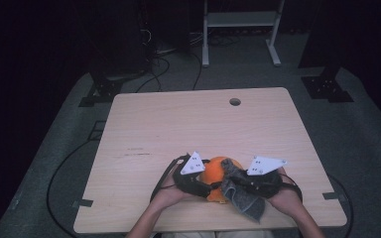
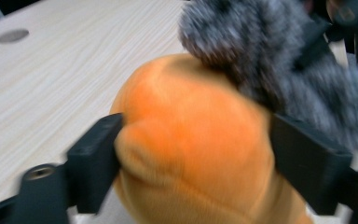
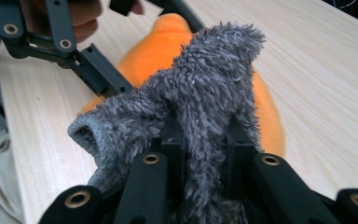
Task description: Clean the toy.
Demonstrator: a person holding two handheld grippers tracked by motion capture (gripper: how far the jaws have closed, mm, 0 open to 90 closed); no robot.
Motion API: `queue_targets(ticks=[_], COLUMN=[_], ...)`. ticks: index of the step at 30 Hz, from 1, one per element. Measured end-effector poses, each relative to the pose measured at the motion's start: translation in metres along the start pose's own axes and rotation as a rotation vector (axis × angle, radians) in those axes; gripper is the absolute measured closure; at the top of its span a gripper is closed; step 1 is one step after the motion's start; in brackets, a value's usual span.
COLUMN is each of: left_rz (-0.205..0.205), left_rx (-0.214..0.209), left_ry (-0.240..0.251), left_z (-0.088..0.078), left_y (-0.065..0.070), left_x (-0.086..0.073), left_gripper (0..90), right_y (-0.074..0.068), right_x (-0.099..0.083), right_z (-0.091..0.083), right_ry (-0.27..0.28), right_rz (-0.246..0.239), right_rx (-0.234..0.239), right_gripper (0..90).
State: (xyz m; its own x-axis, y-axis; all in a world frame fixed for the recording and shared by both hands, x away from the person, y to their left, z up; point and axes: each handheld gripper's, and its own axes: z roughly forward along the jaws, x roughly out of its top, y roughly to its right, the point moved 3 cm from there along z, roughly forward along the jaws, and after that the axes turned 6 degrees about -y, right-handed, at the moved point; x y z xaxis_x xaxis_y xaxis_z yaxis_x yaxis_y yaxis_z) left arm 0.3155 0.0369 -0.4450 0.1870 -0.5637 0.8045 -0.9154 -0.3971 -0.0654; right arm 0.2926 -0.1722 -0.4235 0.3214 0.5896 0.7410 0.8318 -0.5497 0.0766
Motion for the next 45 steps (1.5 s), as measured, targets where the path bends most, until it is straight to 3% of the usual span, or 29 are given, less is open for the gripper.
queue_targets(ticks=[3,5,6,9,11,14,17,21,24,26,29,32,37,42,45], left_rz=[0.057,0.075,0.065,-0.040,-0.048,-0.007,0.009,0.015,0.023,0.024,0.022,0.018,0.021,0.022,0.022], left_rx=[0.008,0.008,0.001,-0.026,-0.025,-0.008,0.004,-0.004,-0.007,-0.012,-0.018,-0.025,-0.022,-0.033,-0.051], left_ry=[-0.002,-0.009,-0.014,0.008,0.005,-0.004,-0.017,-0.026,-0.042,-0.053,-0.064,-0.063,-0.066,-0.075,-0.076], left_z=[0.001,0.000,-0.001,-0.005,-0.004,-0.002,-0.002,-0.003,-0.006,-0.007,-0.010,-0.011,-0.012,-0.012,-0.014], left_y=[0.004,0.004,0.003,-0.003,-0.004,-0.003,-0.003,-0.004,-0.006,-0.007,-0.009,-0.011,-0.009,-0.011,-0.014], left_x=[-0.001,-0.001,-0.002,0.003,0.003,-0.001,-0.003,-0.007,-0.010,-0.013,-0.016,-0.018,-0.018,-0.019,-0.023], left_gripper=[26.9,27.8,27.7,17.0,16.2,24.0,26.2,26.5,26.8,26.8,26.8,26.8,26.6,25.6,25.6], right_y=[0.009,0.005,0.003,0.003,-0.001,-0.005,0.007,0.029,0.034,0.033,0.026,0.028,0.036,0.028,0.021], right_x=[-0.001,0.002,0.003,0.002,0.003,0.004,-0.004,-0.023,-0.028,-0.023,-0.016,-0.019,-0.033,-0.022,-0.019], right_z=[-0.005,-0.003,-0.001,0.001,0.003,0.004,0.005,0.006,0.003,0.000,0.002,0.005,0.014,0.002,0.006], right_ry=[0.010,0.012,0.006,0.016,0.019,0.010,0.018,0.002,-0.008,0.027,0.039,0.025,-0.047,0.024,0.011], right_rz=[0.037,0.021,0.010,0.030,0.019,-0.005,0.037,0.145,0.162,0.172,0.140,0.147,0.163,0.147,0.115], right_rx=[-0.038,-0.037,-0.041,-0.026,-0.023,-0.034,-0.020,-0.012,-0.032,-0.011,-0.006,0.007,-0.043,-0.039,-0.049], right_gripper=[74.0,74.0,74.0,74.2,74.3,74.3,74.1,74.2,74.2,74.2,74.2,74.1,74.0,73.9,73.9])
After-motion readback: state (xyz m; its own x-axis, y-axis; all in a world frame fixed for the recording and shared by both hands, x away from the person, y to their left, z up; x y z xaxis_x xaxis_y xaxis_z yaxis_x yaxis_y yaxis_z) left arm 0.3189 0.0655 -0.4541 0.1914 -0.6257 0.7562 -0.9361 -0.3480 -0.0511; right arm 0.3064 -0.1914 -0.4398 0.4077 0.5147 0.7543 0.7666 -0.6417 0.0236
